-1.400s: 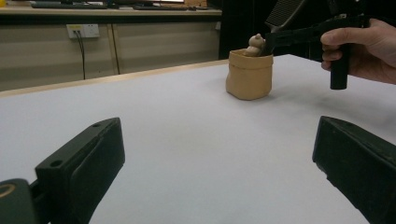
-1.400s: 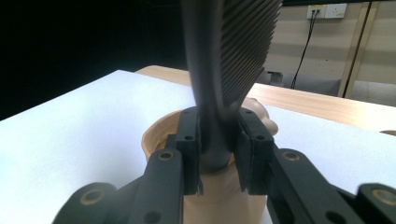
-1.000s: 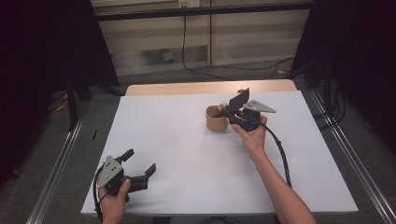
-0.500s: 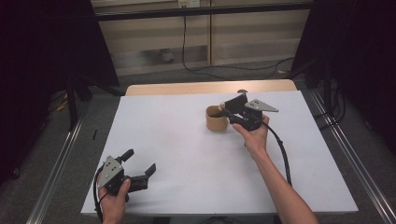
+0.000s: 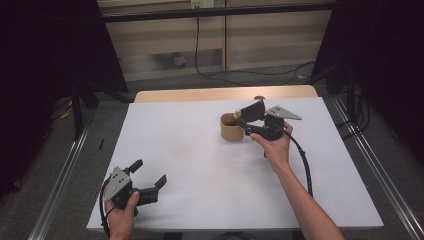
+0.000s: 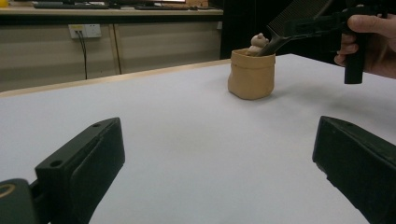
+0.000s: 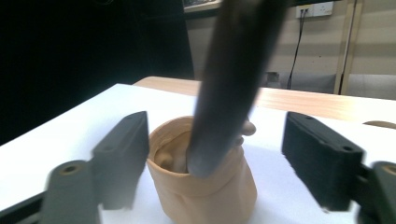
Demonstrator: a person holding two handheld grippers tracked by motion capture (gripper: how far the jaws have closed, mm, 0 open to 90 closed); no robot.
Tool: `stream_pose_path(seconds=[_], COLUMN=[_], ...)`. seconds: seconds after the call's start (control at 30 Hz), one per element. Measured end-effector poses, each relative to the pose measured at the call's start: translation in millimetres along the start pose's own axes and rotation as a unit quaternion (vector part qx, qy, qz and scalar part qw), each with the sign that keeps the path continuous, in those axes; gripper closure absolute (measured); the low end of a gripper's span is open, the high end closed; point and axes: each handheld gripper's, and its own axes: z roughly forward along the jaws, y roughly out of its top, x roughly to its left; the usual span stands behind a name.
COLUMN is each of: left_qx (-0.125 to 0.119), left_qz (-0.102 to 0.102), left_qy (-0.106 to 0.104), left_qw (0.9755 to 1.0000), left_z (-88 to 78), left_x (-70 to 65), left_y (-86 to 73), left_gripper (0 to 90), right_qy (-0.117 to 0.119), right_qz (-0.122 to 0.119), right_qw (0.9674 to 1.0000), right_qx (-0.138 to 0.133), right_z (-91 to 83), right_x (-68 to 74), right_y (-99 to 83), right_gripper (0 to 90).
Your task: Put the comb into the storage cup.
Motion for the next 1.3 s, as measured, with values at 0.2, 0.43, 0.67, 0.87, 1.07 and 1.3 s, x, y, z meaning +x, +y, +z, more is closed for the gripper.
stream_pose_path(seconds=[0.2, 0.43, 0.67, 0.87, 1.07, 1.3], left_qx=[-0.001, -0.009, -0.009, -0.009, -0.014, -0.022], left_qz=[-0.005, -0.011, -0.019, -0.019, -0.020, -0.027], left_qy=[0.009, 0.016, 0.014, 0.013, 0.016, 0.020], left_qw=[0.9999, 0.9998, 0.9997, 0.9997, 0.9996, 0.9992], left_z=[0.4, -0.8, 2.7, 4.5, 1.8, -2.6], left_x=[0.5, 3.3, 4.7, 3.9, 4.0, 4.7], left_y=[-0.6, -0.8, -1.5, -0.5, -0.1, 0.9], left_gripper=[2.5, 2.4, 2.5, 2.5, 2.4, 2.5], right_qy=[-0.001, -0.007, -0.016, -0.021, -0.030, -0.036], right_qz=[0.002, -0.016, -0.012, -0.012, -0.025, -0.025], right_qw=[1.0000, 0.9998, 0.9998, 0.9997, 0.9992, 0.9990], right_qx=[-0.004, -0.006, -0.010, -0.009, -0.004, -0.011], right_z=[-3.3, -6.5, -12.0, -17.4, -24.6, -33.9], right_x=[-0.5, 1.2, 1.3, -0.3, 2.7, 2.9], right_y=[0.7, 2.8, 1.5, 0.0, -0.6, -2.1], right_gripper=[10.4, 4.2, 0.9, 0.0, 0.6, 0.9])
